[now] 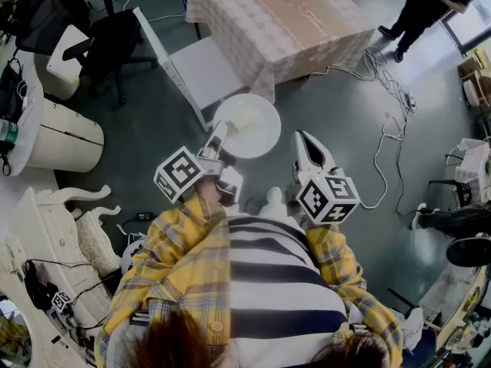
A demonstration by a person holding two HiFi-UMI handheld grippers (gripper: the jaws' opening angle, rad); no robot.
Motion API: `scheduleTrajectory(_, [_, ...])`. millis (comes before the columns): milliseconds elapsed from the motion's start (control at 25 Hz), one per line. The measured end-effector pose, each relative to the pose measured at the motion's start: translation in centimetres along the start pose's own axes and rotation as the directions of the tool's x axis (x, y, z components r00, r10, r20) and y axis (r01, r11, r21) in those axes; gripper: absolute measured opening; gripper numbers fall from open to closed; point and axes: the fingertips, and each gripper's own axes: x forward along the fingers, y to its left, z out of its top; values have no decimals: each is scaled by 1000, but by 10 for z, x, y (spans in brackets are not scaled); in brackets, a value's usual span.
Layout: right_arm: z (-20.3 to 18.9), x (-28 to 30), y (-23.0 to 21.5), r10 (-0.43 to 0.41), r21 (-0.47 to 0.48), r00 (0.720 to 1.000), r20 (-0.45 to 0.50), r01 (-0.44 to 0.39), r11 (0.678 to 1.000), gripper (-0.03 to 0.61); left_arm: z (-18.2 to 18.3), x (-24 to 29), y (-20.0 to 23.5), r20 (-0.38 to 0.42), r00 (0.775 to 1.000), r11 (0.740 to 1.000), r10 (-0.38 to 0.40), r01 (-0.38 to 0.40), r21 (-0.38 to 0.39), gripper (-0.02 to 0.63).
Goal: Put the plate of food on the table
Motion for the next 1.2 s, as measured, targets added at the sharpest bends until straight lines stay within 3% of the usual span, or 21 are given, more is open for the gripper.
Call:
scheduleTrajectory(520, [-10,12,9,31,16,1000,-2,-31,999,-3,6,1,9,-1,1000,1000,-2,2,4,15])
scheduleTrajectory(720, [-15,20,12,22,25,1000,-12,-21,999,-3,10,3,14,-30,1000,999,4,-3,49,14])
scheduleTrajectory(1200, [-6,54,-5,5,13,999,-31,-5,1000,-3,18,39,25,-40,999,1000,8,-7,21,14])
